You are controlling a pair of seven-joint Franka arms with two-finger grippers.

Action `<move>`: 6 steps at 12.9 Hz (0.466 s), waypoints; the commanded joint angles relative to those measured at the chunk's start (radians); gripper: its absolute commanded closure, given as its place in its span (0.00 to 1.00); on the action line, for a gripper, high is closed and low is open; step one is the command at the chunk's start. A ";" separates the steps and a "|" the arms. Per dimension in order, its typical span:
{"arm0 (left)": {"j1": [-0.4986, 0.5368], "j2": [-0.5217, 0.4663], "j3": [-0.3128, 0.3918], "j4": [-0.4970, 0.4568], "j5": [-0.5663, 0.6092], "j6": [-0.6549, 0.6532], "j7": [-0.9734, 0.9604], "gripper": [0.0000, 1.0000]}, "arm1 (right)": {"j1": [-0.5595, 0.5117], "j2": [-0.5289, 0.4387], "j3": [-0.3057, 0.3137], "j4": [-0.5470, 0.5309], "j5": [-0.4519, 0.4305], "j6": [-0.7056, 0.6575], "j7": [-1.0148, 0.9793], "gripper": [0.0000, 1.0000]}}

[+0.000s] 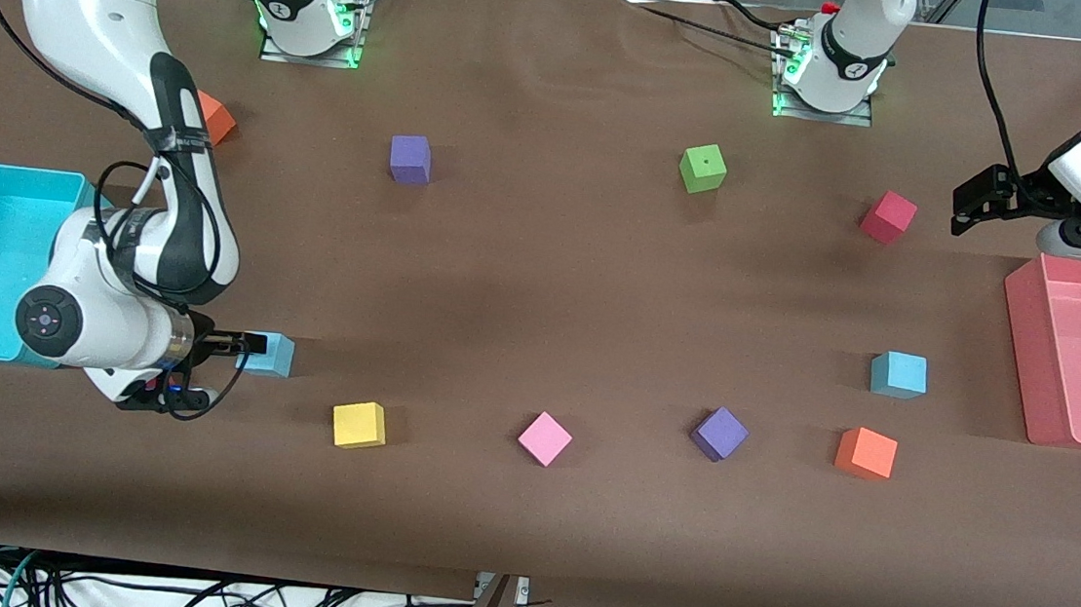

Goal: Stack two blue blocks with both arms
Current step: 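Reach the right gripper down to the light blue cube by the cyan bin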

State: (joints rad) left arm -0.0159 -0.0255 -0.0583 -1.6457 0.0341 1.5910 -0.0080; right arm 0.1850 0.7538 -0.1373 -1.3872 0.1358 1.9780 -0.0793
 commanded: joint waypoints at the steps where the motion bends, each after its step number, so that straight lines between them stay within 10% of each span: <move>1: -0.001 -0.001 0.003 0.015 -0.016 -0.013 -0.001 0.00 | 0.022 0.004 0.002 -0.028 0.011 0.060 0.018 0.01; 6: -0.001 -0.001 0.005 0.015 -0.017 -0.017 -0.001 0.00 | 0.031 0.033 0.002 -0.052 0.011 0.133 0.018 0.01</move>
State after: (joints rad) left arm -0.0159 -0.0255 -0.0573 -1.6456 0.0341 1.5904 -0.0080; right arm 0.2152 0.7784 -0.1355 -1.4276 0.1361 2.0823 -0.0730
